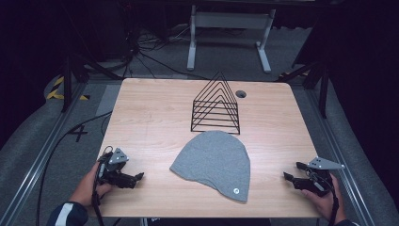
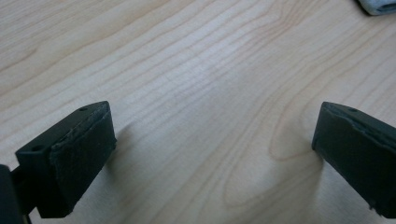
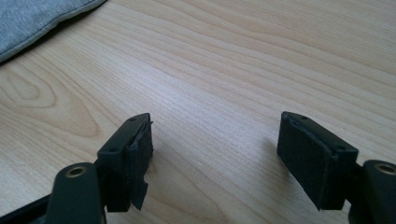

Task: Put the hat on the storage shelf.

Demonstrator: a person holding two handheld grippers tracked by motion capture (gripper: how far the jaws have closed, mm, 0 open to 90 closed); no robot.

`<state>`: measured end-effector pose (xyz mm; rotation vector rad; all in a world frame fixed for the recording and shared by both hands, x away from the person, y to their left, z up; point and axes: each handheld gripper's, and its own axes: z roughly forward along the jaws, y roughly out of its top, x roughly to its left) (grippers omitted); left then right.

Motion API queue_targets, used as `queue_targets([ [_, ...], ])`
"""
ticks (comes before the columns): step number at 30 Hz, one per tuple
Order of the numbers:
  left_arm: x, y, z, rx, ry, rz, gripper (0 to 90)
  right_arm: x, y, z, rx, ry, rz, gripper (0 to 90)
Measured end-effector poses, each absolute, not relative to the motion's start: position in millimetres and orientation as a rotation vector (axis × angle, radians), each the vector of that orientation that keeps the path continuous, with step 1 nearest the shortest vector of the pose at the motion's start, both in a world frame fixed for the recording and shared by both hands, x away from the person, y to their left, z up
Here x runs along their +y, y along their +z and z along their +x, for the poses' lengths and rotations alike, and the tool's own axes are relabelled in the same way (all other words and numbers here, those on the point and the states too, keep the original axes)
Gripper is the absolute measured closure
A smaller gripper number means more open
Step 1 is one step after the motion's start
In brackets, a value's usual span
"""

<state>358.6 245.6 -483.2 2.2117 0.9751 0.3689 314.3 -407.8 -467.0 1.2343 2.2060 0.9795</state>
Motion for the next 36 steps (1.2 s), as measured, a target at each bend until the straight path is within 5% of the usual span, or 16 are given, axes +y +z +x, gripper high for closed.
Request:
queue_targets([
  [8, 236, -480, 368, 1.022, 0.355, 2.234, 0.7, -407, -467, 315, 2.206, 0.975, 1.239, 25.4],
  [12, 237, -479, 374, 0.899, 0.321, 2.266, 4.2, -406, -467, 316, 2.209, 0.964, 1.238, 23.8],
  [14, 237, -476, 378, 0.832, 0.289, 2.296, 7.4, -404, -465, 317, 2.224, 0.962, 1.231, 31.6],
  [16, 232, -471, 385, 0.803, 0.251, 2.281, 21.1, -397, -460, 318, 2.254, 0.957, 1.195, 38.8],
  [19, 224, -468, 391, 0.77, 0.241, 2.285, 21.4, -383, -452, 321, 2.277, 0.994, 1.148, 43.4],
  [28, 150, -452, 406, 0.552, 0.246, 2.292, 44.9, -283, -433, 326, 2.432, 1.094, 0.904, 72.6],
  [36, 111, -462, 409, 0.428, 0.228, 2.389, 52.4, -243, -450, 327, 2.548, 1.071, 0.791, 78.8],
])
